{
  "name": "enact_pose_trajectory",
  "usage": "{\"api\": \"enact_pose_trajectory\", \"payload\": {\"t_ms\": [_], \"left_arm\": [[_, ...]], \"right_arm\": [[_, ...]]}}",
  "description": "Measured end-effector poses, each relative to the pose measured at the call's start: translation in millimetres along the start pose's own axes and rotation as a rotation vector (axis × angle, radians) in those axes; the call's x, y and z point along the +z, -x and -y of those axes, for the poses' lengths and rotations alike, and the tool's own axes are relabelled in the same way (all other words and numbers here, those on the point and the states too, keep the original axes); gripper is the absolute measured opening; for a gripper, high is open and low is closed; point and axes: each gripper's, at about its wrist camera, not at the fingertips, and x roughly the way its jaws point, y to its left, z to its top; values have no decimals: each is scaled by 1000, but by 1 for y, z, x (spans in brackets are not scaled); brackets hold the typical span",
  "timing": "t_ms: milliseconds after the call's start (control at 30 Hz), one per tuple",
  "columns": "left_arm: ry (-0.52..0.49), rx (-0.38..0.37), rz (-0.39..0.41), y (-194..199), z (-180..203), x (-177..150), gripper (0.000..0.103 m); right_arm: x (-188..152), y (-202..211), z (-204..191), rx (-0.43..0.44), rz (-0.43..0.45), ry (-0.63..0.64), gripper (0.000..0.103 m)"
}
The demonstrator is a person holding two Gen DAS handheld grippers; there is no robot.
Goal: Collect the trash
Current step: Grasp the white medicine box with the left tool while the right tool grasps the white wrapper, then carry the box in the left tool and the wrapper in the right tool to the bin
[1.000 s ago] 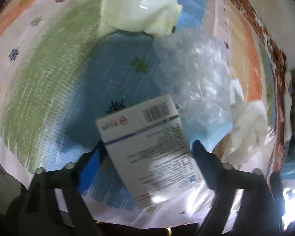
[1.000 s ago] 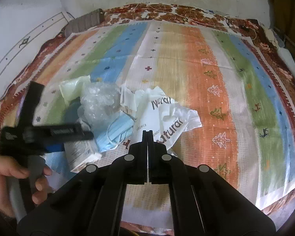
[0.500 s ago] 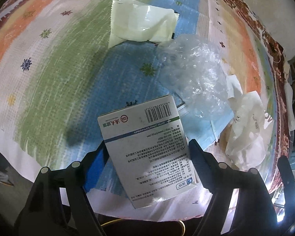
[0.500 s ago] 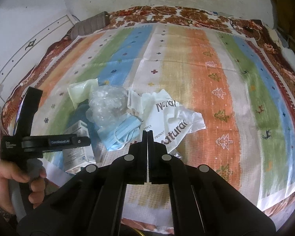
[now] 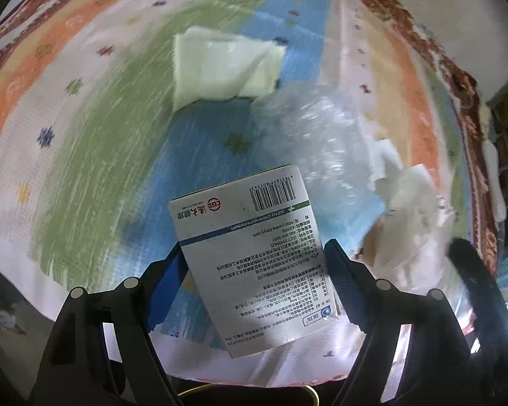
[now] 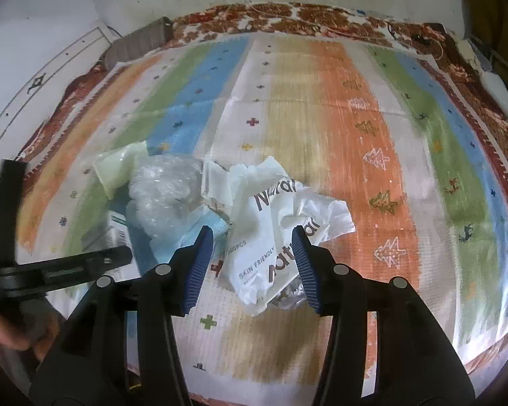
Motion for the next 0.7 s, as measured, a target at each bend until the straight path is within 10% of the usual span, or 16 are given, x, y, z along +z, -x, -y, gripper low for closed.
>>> {"api": "enact_pose_trajectory", "payload": {"t_ms": [367, 700], "left_arm": [[-54, -30, -6, 20, 13, -8, 78], [-72, -134, 30, 67, 12, -27, 78]], "right_arm": [[-3, -9, 0, -12, -49, 42, 5], [-11, 28, 11, 55, -20, -11, 1]]}}
